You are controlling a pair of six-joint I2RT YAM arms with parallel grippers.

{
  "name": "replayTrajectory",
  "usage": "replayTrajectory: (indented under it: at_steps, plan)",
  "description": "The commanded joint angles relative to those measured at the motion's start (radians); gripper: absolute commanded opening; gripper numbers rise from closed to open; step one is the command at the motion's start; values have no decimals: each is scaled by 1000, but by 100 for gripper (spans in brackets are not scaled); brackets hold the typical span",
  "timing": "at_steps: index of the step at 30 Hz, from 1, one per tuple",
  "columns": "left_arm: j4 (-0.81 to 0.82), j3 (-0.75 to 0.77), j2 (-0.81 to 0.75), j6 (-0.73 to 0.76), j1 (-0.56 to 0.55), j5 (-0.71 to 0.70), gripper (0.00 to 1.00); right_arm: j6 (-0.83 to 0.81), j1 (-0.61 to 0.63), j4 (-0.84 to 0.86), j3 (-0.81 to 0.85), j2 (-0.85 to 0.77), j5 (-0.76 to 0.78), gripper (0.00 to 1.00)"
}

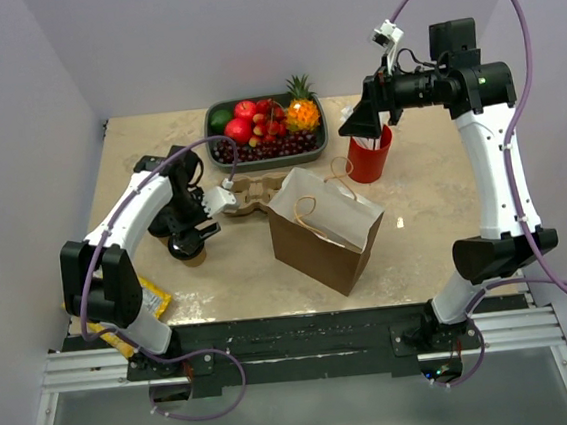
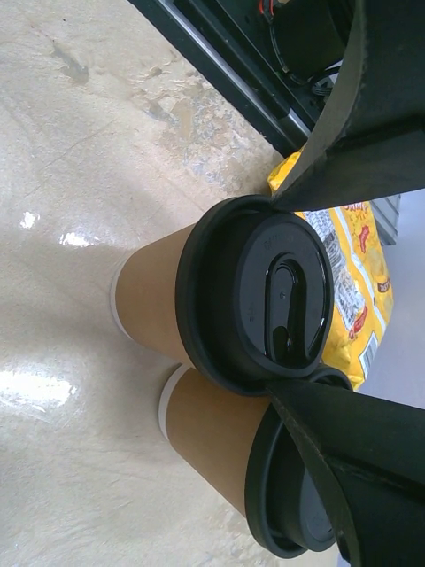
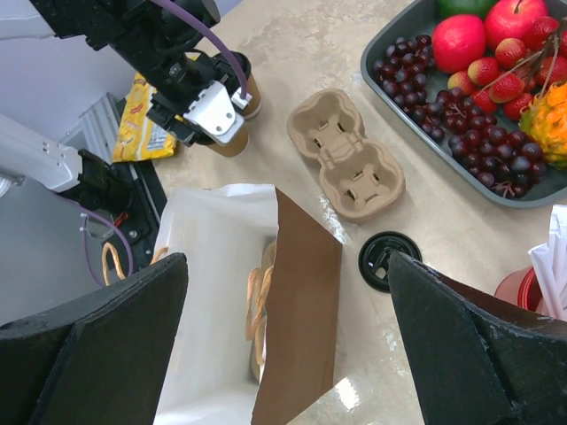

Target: Pack the takeout coffee

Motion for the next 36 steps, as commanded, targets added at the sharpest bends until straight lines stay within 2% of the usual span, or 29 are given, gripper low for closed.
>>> replayTrajectory:
  at_steps: [1,10,14,19,24,27,32,36]
  plan:
    - [7,-7,-41,-9,-13,-10,77,-8,0,11,19,1,-27,98]
    - [19,-47,-98,-10,-53,-21,69,-25,-1,4,6,-6,-1,97]
    - [2,-19,-112,-29,-82,-17,65,-32,0,-1,-3,-12,36,97]
    - [-11,21,-140,-30,-99,72,65,-91,0,-56,-43,-27,87,96]
    - [-21,99,-160,-43,-101,155,64,-186,2,-153,-141,-79,19,97]
    - [-22,168,-146,-61,-101,180,64,-186,6,-145,-240,-133,18,97]
    - [-30,297,-111,-104,-101,198,64,-197,26,-147,-306,-173,-33,97]
    - [-27,358,-89,-145,-99,195,63,-203,124,-128,-342,-199,62,96]
